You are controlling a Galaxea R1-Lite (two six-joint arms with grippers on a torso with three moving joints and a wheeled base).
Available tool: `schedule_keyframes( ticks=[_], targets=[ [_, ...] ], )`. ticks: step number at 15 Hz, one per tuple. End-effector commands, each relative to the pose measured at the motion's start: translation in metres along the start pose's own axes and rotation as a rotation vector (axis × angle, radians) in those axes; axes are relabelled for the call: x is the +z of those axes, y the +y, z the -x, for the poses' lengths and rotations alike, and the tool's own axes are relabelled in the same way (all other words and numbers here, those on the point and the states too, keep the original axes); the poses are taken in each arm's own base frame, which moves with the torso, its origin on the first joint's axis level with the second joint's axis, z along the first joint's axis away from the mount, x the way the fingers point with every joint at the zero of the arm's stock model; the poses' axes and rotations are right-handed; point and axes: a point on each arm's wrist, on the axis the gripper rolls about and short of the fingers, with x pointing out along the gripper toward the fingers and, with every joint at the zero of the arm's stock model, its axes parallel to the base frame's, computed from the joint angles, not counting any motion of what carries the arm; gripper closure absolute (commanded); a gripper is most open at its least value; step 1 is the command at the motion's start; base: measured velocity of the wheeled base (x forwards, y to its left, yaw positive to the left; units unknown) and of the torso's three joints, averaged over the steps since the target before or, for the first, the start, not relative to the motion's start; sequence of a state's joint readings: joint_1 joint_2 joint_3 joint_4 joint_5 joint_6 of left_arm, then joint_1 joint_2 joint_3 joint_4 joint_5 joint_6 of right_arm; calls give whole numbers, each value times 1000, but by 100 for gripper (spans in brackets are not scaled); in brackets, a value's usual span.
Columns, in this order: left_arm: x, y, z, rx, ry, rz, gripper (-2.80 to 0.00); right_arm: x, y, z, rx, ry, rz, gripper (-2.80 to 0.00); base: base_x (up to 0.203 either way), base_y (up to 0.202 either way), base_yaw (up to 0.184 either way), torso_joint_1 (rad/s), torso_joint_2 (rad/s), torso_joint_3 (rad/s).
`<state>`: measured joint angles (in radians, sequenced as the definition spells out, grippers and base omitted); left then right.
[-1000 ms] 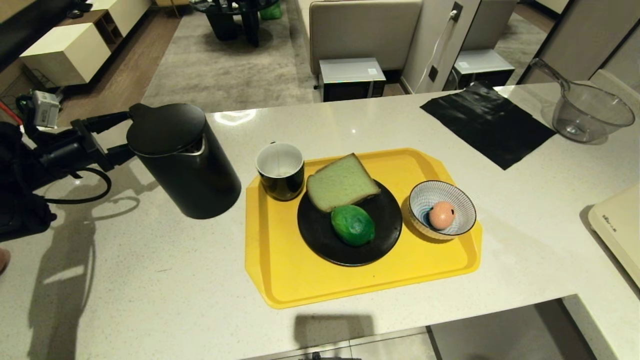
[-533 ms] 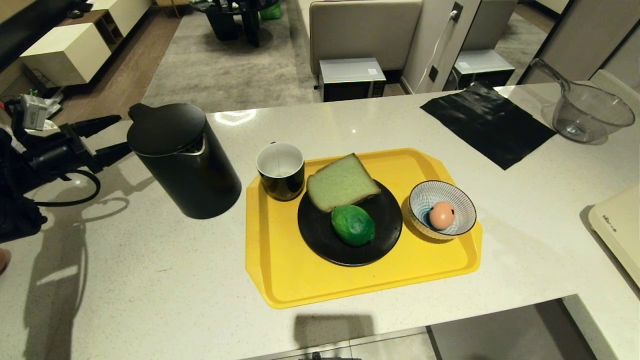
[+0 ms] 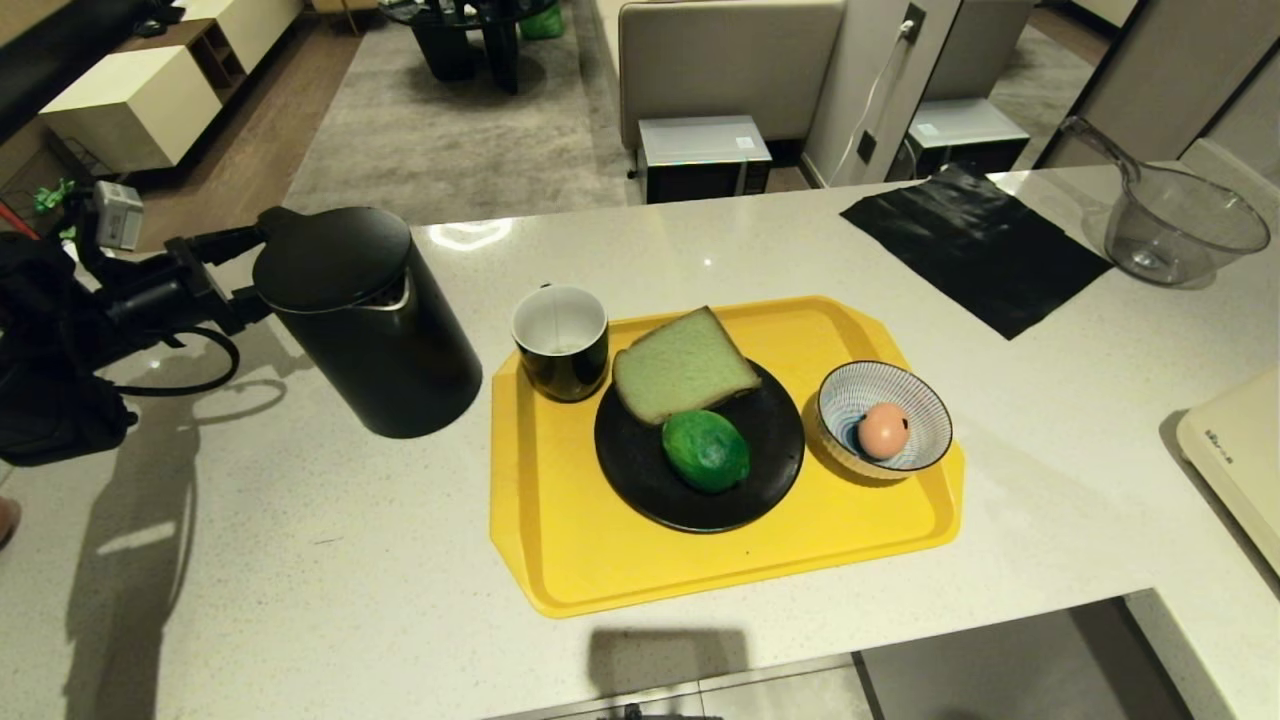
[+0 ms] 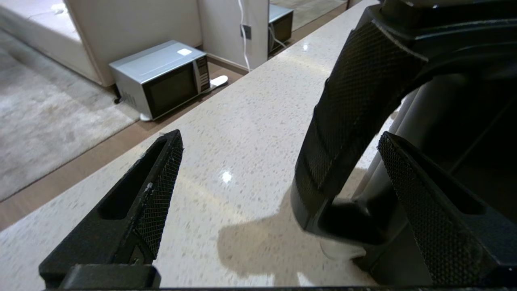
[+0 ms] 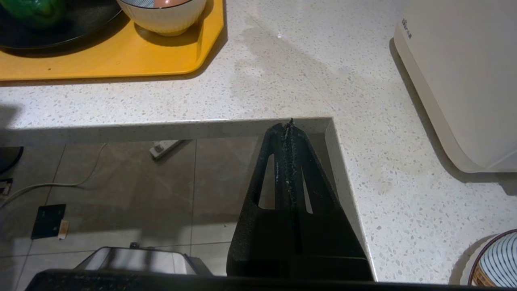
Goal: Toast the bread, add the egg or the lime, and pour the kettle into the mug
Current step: Pick up the kettle
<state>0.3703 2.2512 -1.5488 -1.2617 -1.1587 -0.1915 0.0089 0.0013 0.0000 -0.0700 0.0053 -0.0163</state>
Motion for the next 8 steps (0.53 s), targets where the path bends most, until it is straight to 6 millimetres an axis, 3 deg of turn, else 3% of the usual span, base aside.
schedule_keyframes(
  ticks=[1, 8],
  targets=[
    [-1, -1, -8, -23, -11, -14, -280, -8, 0, -2, 2, 27, 0, 0, 0, 0, 0, 0, 0, 0],
    [1, 0, -19, -36, -31, -30, -280, -8, 0, -2, 2, 27, 0, 0, 0, 0, 0, 0, 0, 0]
  ],
)
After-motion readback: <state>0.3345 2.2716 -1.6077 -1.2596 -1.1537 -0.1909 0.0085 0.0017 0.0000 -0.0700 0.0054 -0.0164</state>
